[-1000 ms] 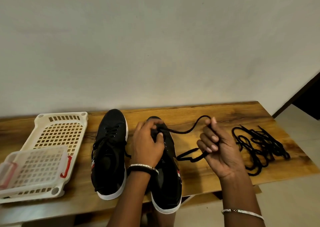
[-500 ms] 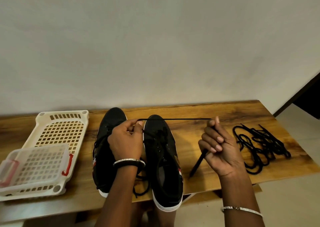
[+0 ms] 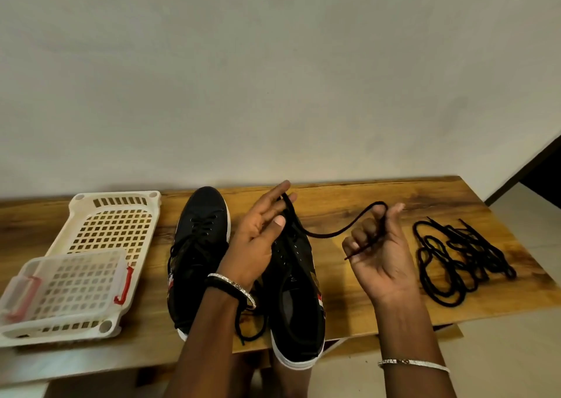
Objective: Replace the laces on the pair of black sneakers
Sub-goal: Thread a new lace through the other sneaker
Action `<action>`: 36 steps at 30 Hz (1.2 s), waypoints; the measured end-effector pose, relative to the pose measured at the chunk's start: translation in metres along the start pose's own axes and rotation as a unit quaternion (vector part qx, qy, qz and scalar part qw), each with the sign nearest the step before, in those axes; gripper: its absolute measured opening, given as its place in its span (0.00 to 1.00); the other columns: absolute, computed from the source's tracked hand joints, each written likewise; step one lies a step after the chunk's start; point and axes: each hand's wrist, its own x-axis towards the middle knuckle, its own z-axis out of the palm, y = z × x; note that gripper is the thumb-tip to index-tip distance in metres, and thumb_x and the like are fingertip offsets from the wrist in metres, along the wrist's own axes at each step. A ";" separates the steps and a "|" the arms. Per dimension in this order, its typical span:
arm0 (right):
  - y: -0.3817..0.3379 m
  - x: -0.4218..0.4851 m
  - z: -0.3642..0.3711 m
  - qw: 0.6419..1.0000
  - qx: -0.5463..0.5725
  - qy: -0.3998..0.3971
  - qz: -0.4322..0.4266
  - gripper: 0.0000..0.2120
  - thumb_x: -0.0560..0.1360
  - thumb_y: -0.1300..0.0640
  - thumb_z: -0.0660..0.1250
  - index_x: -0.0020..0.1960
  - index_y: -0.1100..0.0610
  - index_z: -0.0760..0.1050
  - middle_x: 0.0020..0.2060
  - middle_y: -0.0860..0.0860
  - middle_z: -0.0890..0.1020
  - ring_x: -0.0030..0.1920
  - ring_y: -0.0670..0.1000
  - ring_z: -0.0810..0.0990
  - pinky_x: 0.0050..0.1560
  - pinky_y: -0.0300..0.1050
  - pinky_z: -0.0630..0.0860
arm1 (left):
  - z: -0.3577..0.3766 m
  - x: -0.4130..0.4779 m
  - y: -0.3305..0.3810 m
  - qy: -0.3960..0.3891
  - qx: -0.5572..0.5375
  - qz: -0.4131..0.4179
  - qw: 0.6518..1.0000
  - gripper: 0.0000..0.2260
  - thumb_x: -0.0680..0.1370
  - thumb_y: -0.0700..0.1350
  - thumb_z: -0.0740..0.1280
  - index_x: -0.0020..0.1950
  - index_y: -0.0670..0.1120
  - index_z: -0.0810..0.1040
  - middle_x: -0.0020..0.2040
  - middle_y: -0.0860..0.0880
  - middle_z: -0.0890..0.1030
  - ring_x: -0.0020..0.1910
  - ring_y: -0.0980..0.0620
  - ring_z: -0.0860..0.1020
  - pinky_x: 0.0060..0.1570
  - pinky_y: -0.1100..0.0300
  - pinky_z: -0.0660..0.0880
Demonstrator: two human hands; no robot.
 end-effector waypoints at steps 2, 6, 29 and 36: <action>0.004 -0.002 0.004 0.998 -0.052 0.014 -0.010 0.19 0.76 0.37 0.64 0.40 0.52 0.79 0.25 0.45 0.60 0.26 0.45 0.58 0.27 0.39 0.60 | -0.004 0.000 -0.004 0.066 0.059 -0.016 0.996 0.20 0.83 0.36 0.60 0.72 0.53 0.70 0.60 0.53 0.82 0.62 0.59 0.78 0.59 0.64 0.76; 0.007 -0.006 0.010 0.995 -0.095 0.013 -0.008 0.16 0.76 0.42 0.66 0.44 0.56 0.78 0.28 0.47 0.71 0.24 0.43 0.63 0.22 0.35 0.60 | -0.012 -0.001 -0.015 0.251 0.185 -0.038 0.949 0.12 0.81 0.38 0.63 0.60 0.52 0.78 0.44 0.49 0.83 0.38 0.57 0.83 0.40 0.56 0.82; 0.046 -0.008 0.015 0.945 -0.325 -0.018 0.038 0.09 0.76 0.77 0.63 0.48 0.70 0.80 0.48 0.68 0.84 0.49 0.57 0.87 0.48 0.41 0.84 | -0.002 -0.007 -0.011 -0.060 0.460 -0.233 0.855 0.34 0.63 0.57 0.78 0.63 0.53 0.66 0.53 0.53 0.71 0.53 0.51 0.74 0.52 0.55 0.76; 0.046 -0.011 0.018 0.943 -0.333 -0.020 0.004 0.06 0.70 0.71 0.75 0.46 0.67 0.82 0.42 0.64 0.86 0.45 0.58 0.87 0.43 0.41 0.83 | 0.009 -0.008 -0.008 0.090 0.486 -0.167 0.853 0.10 0.73 0.54 0.71 0.53 0.53 0.82 0.46 0.53 0.83 0.47 0.51 0.81 0.46 0.56 0.79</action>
